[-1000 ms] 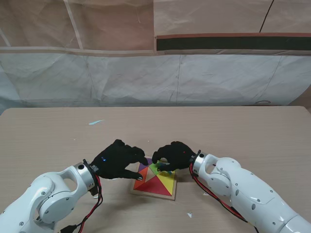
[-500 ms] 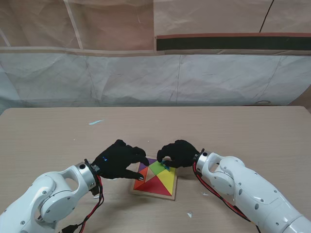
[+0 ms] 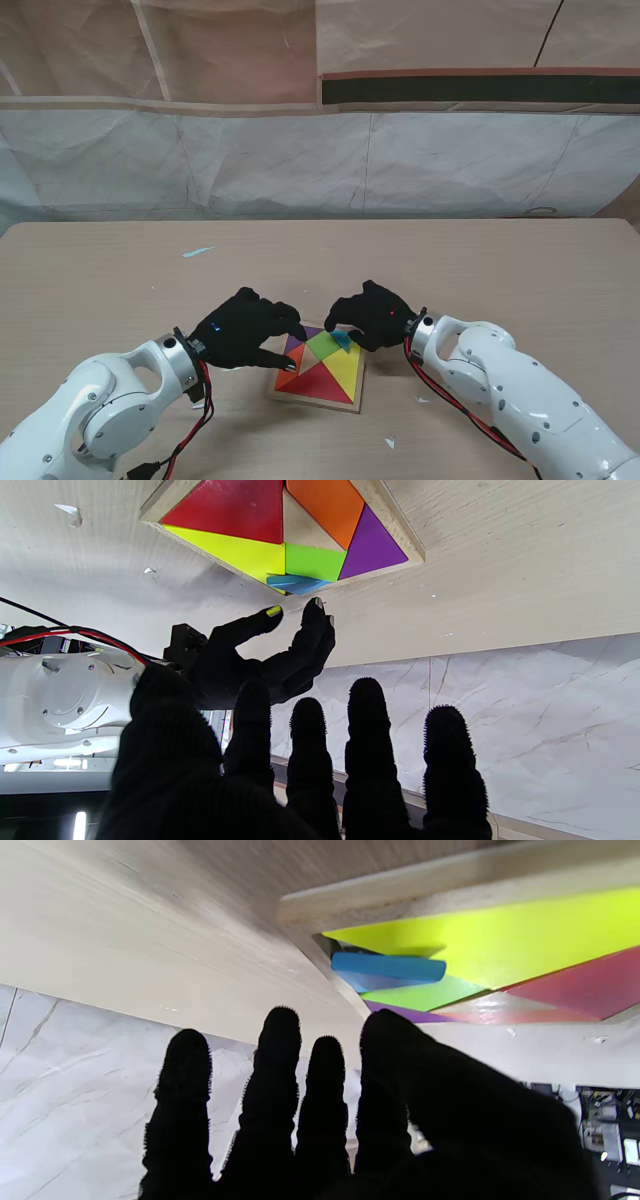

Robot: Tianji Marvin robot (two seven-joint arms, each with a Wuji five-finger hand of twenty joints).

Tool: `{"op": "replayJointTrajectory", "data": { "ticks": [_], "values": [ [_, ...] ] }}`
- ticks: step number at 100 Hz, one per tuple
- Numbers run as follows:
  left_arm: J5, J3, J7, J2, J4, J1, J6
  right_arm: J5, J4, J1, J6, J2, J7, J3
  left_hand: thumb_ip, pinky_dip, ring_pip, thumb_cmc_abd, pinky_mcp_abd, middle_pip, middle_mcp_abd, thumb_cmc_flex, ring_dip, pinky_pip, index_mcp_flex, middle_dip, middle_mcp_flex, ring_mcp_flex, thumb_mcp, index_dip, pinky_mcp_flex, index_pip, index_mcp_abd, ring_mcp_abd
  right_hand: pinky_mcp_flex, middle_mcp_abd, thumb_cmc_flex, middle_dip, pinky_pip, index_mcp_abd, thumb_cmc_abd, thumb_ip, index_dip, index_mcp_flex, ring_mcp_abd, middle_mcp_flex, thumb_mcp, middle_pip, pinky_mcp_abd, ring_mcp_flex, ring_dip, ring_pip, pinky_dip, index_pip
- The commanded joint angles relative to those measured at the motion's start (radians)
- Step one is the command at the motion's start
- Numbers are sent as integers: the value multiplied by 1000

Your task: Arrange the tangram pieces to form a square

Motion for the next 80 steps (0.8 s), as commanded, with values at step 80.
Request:
{"op": "replayJointTrajectory", "data": {
  "ticks": [80],
  "values": [
    [4, -3, -8, -2, -4, 10, 5, -21, 60, 85, 60, 13, -94, -159, 27, 10, 13, 45, -7, -13, -21, 39, 14, 21, 30, -3, 4, 17, 0, 13, 3, 9, 1, -18, -47, 8, -90, -4, 43, -141, -77, -104, 127, -3, 15, -82, -158, 53, -94, -80, -30, 32, -57, 303]
  ]
}}
